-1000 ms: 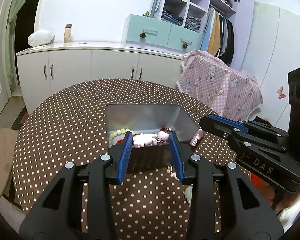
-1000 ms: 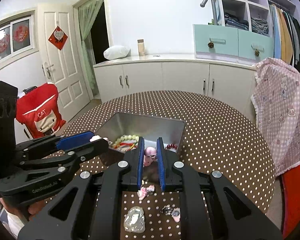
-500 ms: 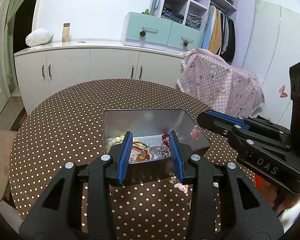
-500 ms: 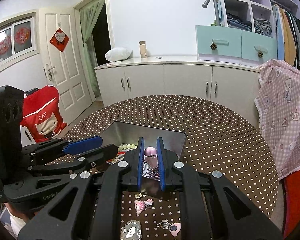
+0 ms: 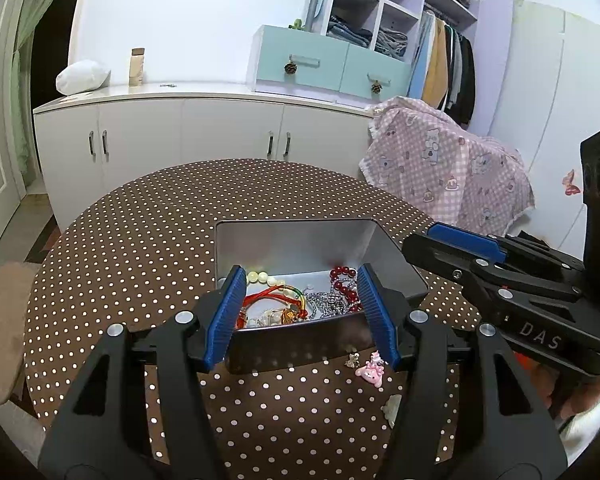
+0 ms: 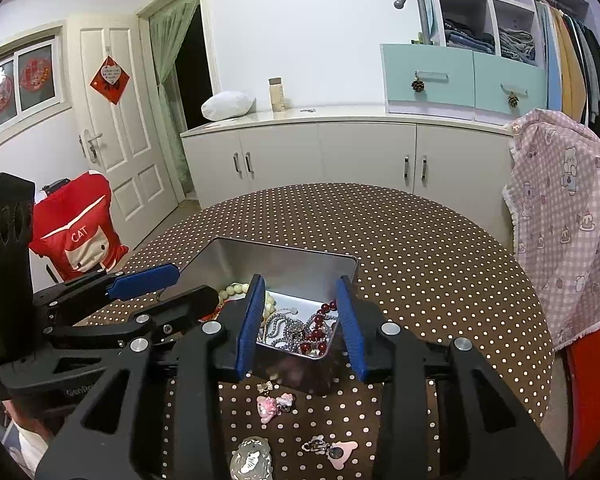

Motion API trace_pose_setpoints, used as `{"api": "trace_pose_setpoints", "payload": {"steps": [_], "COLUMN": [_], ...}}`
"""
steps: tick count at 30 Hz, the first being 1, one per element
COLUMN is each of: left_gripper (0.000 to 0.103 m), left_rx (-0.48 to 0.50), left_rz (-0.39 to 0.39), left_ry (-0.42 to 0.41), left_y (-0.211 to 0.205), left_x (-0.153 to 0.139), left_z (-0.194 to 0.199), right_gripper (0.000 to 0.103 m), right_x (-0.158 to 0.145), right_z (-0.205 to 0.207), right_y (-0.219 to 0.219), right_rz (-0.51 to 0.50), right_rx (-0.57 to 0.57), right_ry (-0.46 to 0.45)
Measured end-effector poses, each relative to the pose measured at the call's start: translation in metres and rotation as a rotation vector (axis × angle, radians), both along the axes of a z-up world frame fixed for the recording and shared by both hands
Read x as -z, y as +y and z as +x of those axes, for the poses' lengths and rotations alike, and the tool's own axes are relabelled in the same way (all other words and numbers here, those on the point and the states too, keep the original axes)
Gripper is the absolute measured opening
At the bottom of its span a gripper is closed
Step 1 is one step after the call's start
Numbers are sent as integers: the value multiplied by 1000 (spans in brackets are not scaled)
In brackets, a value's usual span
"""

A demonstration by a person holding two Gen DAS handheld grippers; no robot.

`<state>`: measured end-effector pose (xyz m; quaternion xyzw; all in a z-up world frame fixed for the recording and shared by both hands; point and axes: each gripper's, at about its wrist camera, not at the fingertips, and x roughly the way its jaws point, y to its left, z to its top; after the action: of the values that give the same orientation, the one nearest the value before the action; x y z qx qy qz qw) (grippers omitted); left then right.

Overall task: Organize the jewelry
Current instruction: 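Withdraw both grippers from the box toward the remaining charms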

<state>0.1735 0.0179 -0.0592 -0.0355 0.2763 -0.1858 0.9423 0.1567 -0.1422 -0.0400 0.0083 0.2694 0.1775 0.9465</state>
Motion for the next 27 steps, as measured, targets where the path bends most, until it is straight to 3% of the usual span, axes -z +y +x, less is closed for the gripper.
{"api": "trace_pose_setpoints", "payload": {"steps": [18, 27], "left_gripper": [58, 58], "left_rx": [21, 87], "left_rz": [17, 17], "left_ry": [-4, 69], "left_y": [-7, -25], "left_x": [-3, 16], "left_z": [-27, -39], "right_gripper": [36, 39], "right_x": [3, 16], "right_z": [-23, -37], "right_y": [-18, -35], "right_rz": [9, 5], "right_rx": [48, 101], "right_ry": [4, 42]}}
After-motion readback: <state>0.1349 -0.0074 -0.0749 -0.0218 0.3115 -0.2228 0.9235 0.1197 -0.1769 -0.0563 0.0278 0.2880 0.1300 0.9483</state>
